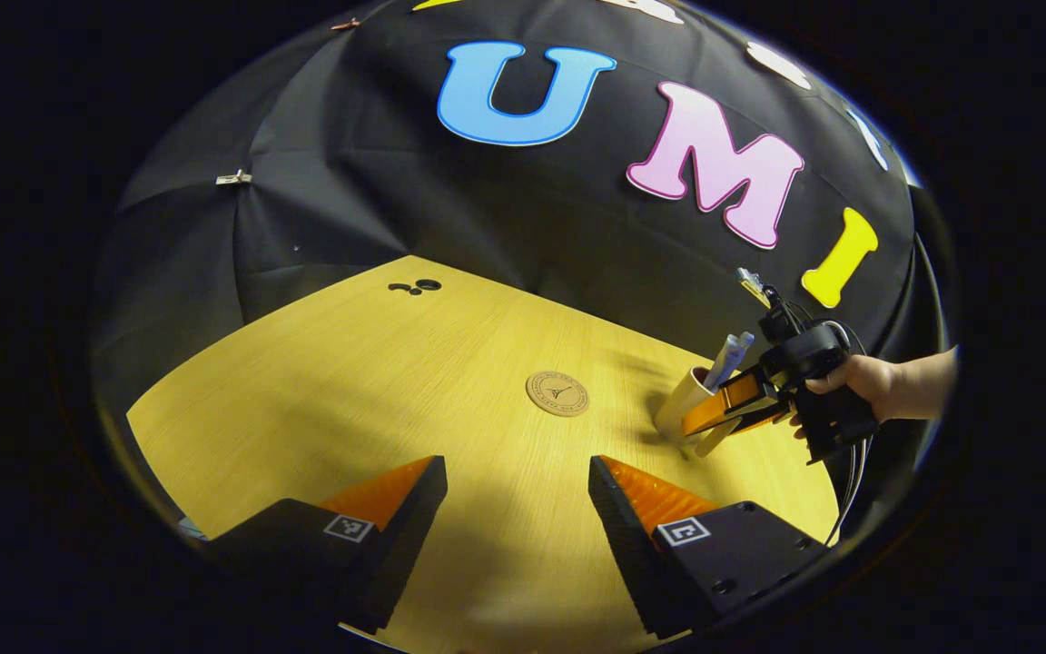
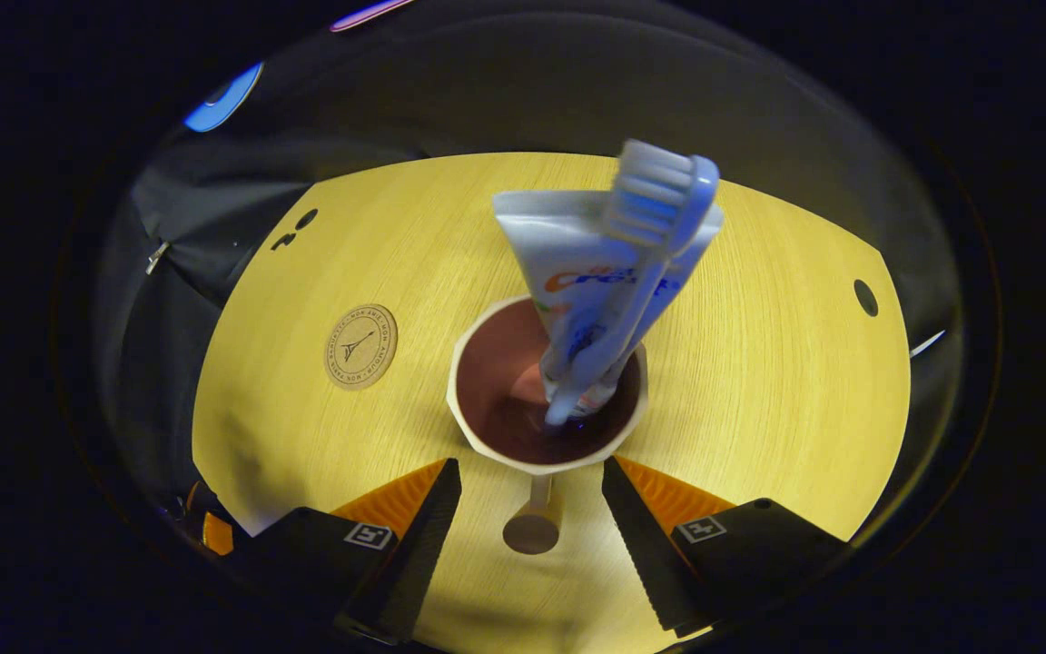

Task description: Put the toothbrush and toothpaste on the desktop into the cup, then pick up the cup and place it on the coaster on the desktop.

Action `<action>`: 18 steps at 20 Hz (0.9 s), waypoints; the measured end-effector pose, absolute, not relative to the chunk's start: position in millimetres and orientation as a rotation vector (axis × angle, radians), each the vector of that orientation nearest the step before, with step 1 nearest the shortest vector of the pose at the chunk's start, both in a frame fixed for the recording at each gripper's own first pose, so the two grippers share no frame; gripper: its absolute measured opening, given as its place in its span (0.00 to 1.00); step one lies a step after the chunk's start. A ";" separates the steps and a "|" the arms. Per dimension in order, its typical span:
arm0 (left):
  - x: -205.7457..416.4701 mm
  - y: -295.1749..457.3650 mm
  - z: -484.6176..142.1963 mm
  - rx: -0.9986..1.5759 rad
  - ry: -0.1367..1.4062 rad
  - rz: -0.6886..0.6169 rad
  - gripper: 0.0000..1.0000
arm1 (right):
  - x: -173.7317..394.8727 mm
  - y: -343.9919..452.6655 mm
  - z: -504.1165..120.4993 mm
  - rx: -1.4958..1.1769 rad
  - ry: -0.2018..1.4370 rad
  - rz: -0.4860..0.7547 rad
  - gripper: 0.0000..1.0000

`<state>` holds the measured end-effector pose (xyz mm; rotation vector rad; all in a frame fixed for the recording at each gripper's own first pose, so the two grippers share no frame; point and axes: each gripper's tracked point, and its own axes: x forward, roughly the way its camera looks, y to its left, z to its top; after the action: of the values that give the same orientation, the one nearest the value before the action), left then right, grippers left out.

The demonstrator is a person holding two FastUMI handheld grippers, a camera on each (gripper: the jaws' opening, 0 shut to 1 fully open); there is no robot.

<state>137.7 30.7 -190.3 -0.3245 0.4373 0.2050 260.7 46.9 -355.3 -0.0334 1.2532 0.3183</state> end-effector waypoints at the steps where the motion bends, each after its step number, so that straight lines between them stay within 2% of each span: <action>1: 135.2 32.2 -190.4 -0.329 0.442 0.209 0.98 | 259.0 47.0 -356.8 -0.027 1.271 0.312 0.95; 2: 132.8 33.1 -190.6 -0.334 0.445 0.214 0.97 | 258.6 46.6 -357.0 -0.018 1.283 0.305 0.93; 4: 129.3 32.4 -189.8 -0.345 0.447 0.217 0.97 | 259.5 49.2 -357.9 -0.011 1.286 0.304 0.83; 5: 127.6 31.3 -189.3 -0.346 0.450 0.217 0.97 | 259.2 49.8 -358.7 -0.015 1.291 0.307 0.74; 8: 124.5 26.8 -189.5 -0.339 0.462 0.209 0.97 | 255.2 50.5 -361.2 -0.027 1.314 0.310 0.72; 9: 123.6 25.4 -188.4 -0.335 0.463 0.206 0.97 | 255.9 48.3 -362.5 -0.044 1.311 0.306 0.55; 10: 122.6 23.9 -187.8 -0.333 0.462 0.205 0.97 | 256.6 47.7 -362.0 -0.054 1.303 0.308 0.52; 11: 122.1 23.0 -187.0 -0.333 0.463 0.204 0.97 | 255.3 48.5 -362.9 -0.051 1.310 0.309 0.41; 14: 115.9 17.8 -187.7 -0.336 0.477 0.204 0.97 | 253.5 47.1 -361.3 -0.051 1.315 0.306 0.37; 15: 115.1 16.9 -187.7 -0.337 0.481 0.204 0.97 | 254.0 47.5 -360.5 -0.048 1.313 0.307 0.29; 16: 113.0 16.3 -188.8 -0.337 0.489 0.205 0.97 | 252.9 48.9 -362.2 -0.042 1.319 0.302 0.37; 17: 111.3 16.7 -188.1 -0.335 0.495 0.206 0.97 | 253.0 50.2 -362.0 -0.032 1.323 0.304 0.37; 18: 109.3 17.4 -189.1 -0.329 0.502 0.209 0.97 | 253.2 49.7 -361.6 -0.026 1.325 0.298 0.32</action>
<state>109.3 17.4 -189.1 -0.3285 0.5019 0.2087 253.2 49.7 -361.6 -0.0263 1.3254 0.2980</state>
